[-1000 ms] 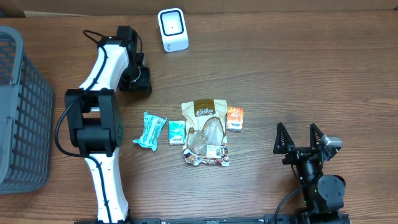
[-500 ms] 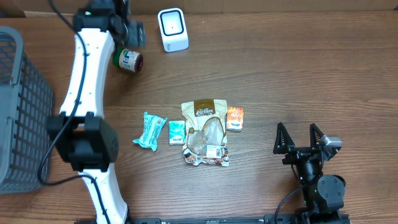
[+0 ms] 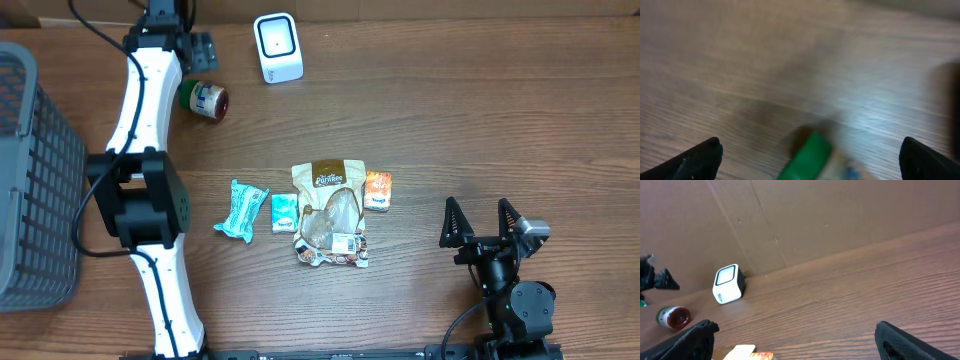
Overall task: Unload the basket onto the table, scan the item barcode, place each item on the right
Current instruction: 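Set the Knorr jar down left of the scanner and adjust it, then carry the Knorr jar with left gripper to table center beside snack bag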
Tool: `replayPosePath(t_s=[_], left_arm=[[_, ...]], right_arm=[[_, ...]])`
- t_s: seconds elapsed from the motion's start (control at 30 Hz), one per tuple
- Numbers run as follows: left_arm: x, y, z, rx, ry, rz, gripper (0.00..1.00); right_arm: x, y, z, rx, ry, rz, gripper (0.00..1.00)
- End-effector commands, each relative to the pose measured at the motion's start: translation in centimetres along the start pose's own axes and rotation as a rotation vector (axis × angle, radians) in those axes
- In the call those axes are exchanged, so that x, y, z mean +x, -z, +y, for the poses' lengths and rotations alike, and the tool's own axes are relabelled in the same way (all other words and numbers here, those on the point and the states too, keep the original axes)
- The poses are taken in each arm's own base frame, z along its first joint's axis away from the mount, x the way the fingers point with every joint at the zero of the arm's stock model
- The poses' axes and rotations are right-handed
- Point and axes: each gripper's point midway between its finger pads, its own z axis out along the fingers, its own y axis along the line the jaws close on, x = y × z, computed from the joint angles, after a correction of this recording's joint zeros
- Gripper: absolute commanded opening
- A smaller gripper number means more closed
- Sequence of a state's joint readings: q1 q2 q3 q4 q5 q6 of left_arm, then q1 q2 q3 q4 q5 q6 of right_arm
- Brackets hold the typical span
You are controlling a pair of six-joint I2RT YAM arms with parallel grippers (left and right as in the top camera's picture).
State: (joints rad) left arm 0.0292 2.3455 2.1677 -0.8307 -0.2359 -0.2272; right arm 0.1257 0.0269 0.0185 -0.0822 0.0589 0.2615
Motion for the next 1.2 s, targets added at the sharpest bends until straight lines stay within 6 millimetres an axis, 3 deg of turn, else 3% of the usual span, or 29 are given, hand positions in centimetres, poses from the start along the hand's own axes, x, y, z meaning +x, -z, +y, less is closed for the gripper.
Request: replayPosePath(t_s=[0.0, 0.3, 0.53, 0.8, 1.17], left_arm=[[-0.2, -0.4, 0.5, 0.009, 0.056, 0.001, 0.96], [2.4, -3.8, -0.2, 0.019, 0.043, 0.079, 0.94], [3.3, -5.1, -0.5, 0.025, 0.039, 0.102, 0.94], [4.9, -5.5, -3.5, 0.167, 0.032, 0.163, 0.89], [8.9, -4.5, -3.5, 0.134, -0.012, 0.319, 0.79]], right_arm=[[0.2, 0.0, -0.2, 0.003, -0.001, -0.004, 1.00], [0.2, 0.0, -0.2, 0.003, -0.001, -0.004, 1.00], [0.2, 0.0, -0.2, 0.003, -0.001, -0.004, 1.00], [0.2, 0.0, -0.2, 0.003, -0.001, -0.004, 1.00], [0.2, 0.0, -0.2, 0.003, -0.001, -0.004, 1.00]])
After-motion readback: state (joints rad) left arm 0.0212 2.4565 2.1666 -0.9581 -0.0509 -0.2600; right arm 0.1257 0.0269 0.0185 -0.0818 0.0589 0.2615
